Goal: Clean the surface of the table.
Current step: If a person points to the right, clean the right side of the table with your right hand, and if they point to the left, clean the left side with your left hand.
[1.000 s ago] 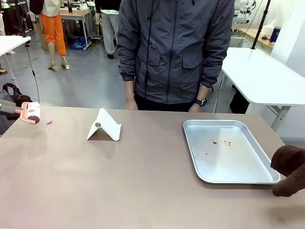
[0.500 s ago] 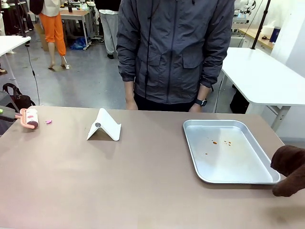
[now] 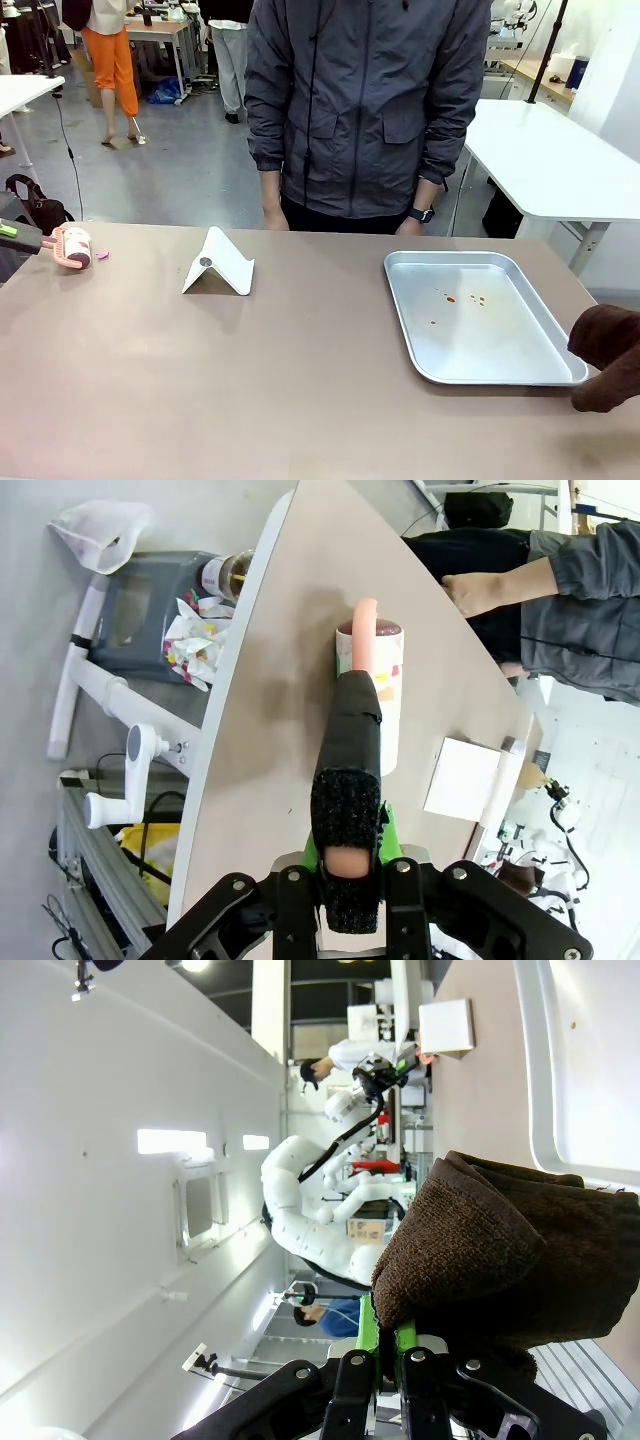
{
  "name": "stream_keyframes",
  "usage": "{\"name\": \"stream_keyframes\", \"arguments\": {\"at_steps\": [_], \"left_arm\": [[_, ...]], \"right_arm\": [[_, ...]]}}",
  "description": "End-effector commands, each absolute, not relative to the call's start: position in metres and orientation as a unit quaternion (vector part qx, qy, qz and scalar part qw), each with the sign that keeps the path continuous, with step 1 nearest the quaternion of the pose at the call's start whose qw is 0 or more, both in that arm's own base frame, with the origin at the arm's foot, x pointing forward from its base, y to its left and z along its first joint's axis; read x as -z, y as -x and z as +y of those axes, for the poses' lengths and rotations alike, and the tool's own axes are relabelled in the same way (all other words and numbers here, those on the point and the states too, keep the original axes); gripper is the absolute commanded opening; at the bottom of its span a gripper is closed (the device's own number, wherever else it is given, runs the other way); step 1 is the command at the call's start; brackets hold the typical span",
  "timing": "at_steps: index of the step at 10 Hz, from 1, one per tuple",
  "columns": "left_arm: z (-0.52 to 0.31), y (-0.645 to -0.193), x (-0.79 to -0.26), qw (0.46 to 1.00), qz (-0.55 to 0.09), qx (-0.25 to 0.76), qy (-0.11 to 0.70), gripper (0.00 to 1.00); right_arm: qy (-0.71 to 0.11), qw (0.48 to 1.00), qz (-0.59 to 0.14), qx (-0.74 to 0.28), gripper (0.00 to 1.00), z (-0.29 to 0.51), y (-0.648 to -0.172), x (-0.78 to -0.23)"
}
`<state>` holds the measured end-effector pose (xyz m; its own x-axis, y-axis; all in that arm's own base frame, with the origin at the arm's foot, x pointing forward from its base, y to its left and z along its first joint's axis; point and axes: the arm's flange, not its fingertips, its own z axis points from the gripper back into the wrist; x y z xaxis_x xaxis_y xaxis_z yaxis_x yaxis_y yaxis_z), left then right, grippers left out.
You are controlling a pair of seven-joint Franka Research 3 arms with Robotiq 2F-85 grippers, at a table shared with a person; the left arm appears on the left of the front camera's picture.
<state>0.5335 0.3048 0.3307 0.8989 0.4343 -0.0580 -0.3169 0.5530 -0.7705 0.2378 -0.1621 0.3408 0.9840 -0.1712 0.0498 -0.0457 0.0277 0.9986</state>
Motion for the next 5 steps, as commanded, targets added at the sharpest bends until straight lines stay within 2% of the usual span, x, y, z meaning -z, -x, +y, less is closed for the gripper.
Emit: {"name": "stream_keyframes", "arguments": {"at_steps": [1,5], "left_arm": [[0.294,-0.545,-0.322,0.889,-0.047,-0.221,0.399,0.22],[0.258,-0.571,-0.324,0.892,-0.033,-0.201,0.403,0.22]], "right_arm": [[-0.694,0.714,-0.075,0.047,0.00,-0.162,-0.236,-0.347],[-0.694,0.714,-0.075,0.047,0.00,-0.162,-0.236,-0.347]]}}
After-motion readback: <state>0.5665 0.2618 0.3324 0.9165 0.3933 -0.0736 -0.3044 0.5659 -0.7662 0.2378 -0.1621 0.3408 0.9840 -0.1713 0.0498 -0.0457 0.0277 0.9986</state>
